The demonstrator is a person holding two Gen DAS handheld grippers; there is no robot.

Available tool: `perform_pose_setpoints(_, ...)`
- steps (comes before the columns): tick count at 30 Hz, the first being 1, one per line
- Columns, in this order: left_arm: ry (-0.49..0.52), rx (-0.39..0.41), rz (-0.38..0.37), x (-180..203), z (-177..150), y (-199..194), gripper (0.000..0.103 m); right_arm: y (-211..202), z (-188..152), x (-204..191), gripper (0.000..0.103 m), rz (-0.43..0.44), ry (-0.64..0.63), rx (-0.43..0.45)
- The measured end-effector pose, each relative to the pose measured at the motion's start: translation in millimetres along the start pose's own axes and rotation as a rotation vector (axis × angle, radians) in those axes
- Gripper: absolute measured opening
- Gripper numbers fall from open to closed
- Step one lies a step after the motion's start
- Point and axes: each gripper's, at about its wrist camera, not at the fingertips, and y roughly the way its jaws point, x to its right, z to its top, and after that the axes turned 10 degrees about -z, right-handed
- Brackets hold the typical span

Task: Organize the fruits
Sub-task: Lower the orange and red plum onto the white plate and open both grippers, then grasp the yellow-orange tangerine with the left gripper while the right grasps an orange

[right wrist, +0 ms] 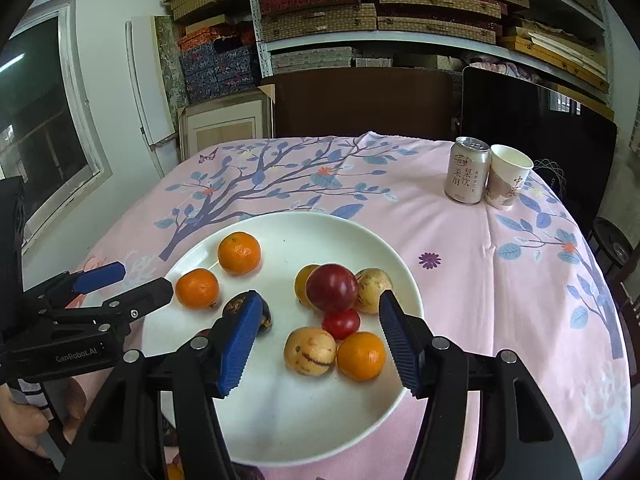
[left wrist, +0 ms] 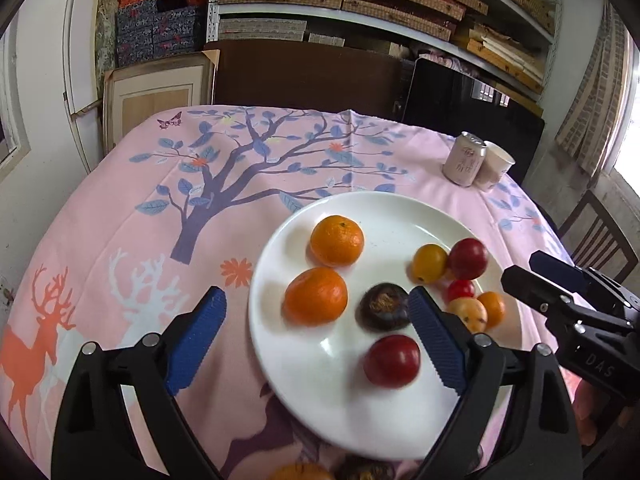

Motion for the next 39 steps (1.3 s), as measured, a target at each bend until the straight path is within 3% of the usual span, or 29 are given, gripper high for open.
perform_pose_setpoints(10, 0.164, -0.099, -0.041, 15.5, -90.4, -60.5, 0.090, -93.4, -92.0, 4.6, 0.062, 0.065, 0.053, 0.003)
perform_pose_setpoints(14, 0.183, -0.144, 0.003, 8.4, -121.4, -57.4, 0.088, -111.4, -124.9, 2.8, 0.062, 0.087, 0.096, -0.004)
perform_pose_setpoints(17, 0.159, -0.182, 0.006, 0.5, -128.3, -49.1, 0.073, -117.5, -136.5, -0.2, 0.061, 0.097, 0.093, -0.018)
perform_pose_setpoints(19, 0.152, -0.197, 0.006, -2.2, -127.4, -43.8, 0.069, -119.4, -138.6, -1.7, 0.062, 0.097, 0.097, -0.022)
perform_pose_setpoints(27, 0.173, -0.185, 0.033, 1.5, -114.7, -25.5, 0.070, -121.9, -141.3, 0.9, 0.061, 0.075, 0.094, -0.015)
perform_pose_setpoints(28, 0.171, -0.188, 0.030, 0.3, -113.9, -22.9, 0.065, -120.4, -140.5, 2.2, 0.061, 0.067, 0.094, -0.020)
perform_pose_setpoints(29, 0.165, -0.211, 0.019, -1.3, -114.4, -17.7, 0.052, -118.8, -140.5, 4.1, 0.061, 0.059, 0.095, -0.028)
perform_pose_setpoints(31, 0.163, -0.194, -0.004, -1.2, -113.2, -20.4, 0.042, -115.5, -141.9, 8.2, 0.061, 0.052, 0.092, -0.044)
perform_pose_setpoints(34, 0.170, -0.175, -0.022, 0.9, -115.4, -26.5, 0.042, -105.7, -144.9, 8.2, 0.059, 0.050, 0.053, -0.093)
perform_pose_setpoints(39, 0.122, 0.003, -0.066, -6.2, -111.1, -63.8, 0.041, -87.9, -146.9, -8.1, 0.059, 0.040, -0.019, -0.148)
